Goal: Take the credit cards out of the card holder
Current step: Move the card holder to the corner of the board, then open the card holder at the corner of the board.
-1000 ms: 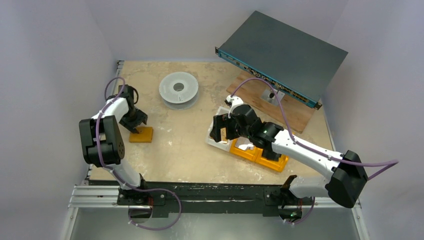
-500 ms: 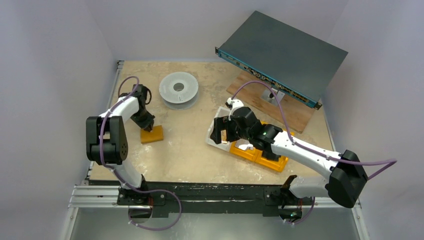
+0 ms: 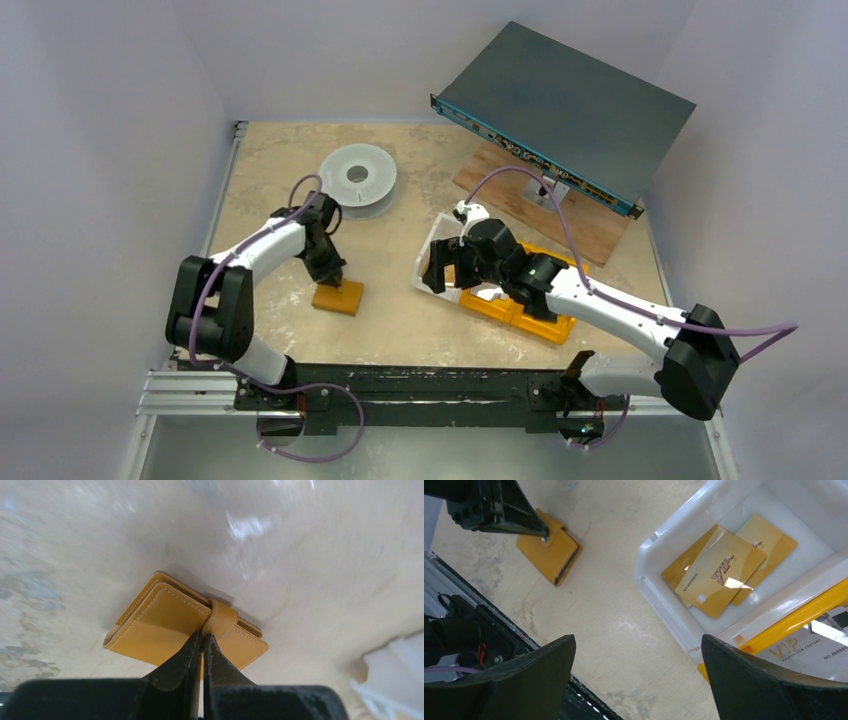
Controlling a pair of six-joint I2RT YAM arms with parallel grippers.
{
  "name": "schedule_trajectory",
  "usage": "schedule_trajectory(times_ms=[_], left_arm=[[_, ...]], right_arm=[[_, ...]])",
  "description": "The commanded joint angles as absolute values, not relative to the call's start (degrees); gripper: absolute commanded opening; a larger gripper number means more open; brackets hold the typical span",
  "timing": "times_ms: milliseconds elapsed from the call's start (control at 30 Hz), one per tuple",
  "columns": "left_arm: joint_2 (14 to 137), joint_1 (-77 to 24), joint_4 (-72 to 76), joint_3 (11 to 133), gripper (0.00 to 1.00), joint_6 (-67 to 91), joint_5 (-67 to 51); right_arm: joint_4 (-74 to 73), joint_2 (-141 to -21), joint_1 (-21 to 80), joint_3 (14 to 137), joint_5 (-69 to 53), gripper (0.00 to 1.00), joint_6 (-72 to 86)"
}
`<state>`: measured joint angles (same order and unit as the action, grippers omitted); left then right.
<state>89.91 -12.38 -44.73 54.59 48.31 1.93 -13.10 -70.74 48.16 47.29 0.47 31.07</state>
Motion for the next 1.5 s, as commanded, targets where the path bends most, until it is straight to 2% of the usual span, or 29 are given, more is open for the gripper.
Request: schedule_trajectory(times_ms=[0,300,400,567,800,1100,1467], left_arm=[[83.91,-19.14,-45.71,51.63,0.00,44.50,-4.69],[75.29,-32.39,-47.98,50.75,0.00,42.13,-7.71],[75.44,-34.01,-45.61,50.34,0.00,39.40,-12.84],[78.33,-35.82,-43.85,52.25,0.00,35.35,-16.34],[75.06,-36.92,-41.28,54.56,0.00,37.85,-21.50],[72.16,-37.31,-45.86,55.92,0.00,36.98,-18.22],[71.28,-37.27,-46.49,55.70,0.00,34.28,-18.89]], right_arm=[[-12.93,-67.69,49.37,46.67,0.36,0.98,31.76],[-11.54,-67.77,55.83,44.66,4.03,0.97,33.48],[-11.83,-69.18,58.30,45.25,6.98,0.96,34.40],[-10.54,-71.29,59.81,45.65,8.47,0.94,37.19],[-7.88,-72.84,63.50,45.62,9.70,0.89,41.95],[-9.79,-71.12,63.81,46.79,12.90,0.83,43.66],[-10.32,-72.14,64.37,47.73,13.10,0.81,42.59]])
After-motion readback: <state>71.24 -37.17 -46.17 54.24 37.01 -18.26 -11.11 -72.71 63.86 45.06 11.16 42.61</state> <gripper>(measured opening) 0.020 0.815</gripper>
